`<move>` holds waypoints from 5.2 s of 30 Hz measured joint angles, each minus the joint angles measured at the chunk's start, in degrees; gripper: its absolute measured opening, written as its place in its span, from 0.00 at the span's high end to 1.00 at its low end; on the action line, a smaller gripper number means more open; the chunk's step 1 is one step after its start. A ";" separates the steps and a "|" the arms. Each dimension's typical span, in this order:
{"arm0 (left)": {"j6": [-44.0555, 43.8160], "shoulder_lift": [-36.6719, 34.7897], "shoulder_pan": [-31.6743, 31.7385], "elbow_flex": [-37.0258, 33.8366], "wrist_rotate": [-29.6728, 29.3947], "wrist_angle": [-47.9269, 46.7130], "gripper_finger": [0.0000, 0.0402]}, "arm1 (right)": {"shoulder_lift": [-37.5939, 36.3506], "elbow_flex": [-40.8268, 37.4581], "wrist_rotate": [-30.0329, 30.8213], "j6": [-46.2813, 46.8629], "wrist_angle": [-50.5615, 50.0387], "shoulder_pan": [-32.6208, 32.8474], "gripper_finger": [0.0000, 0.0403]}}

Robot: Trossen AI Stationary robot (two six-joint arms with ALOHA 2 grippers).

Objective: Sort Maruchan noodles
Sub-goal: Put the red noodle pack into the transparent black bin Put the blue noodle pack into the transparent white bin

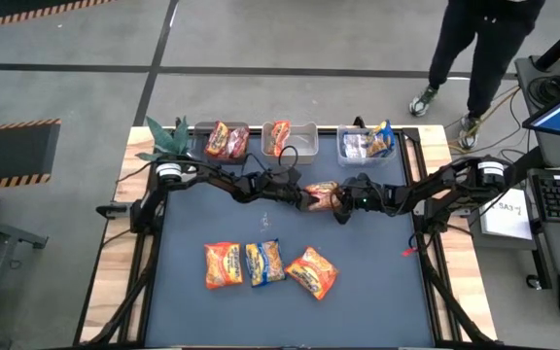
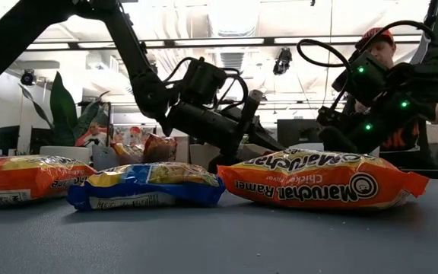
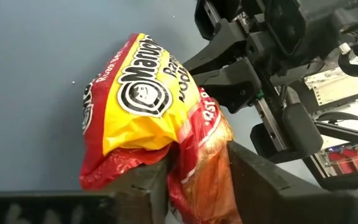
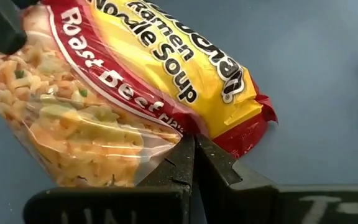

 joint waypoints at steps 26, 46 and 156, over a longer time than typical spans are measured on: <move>11.84 -3.03 -0.22 -0.63 1.22 -2.93 0.78 | -20.90 0.02 -1.14 6.20 -11.31 0.07 0.55; 29.92 -16.74 -0.31 -0.70 -4.33 -24.08 0.78 | -35.88 0.04 -0.26 3.24 -10.75 0.04 0.53; 37.24 -30.71 22.97 12.88 -41.48 -104.11 0.80 | -32.08 0.04 1.36 3.36 -10.73 0.02 0.53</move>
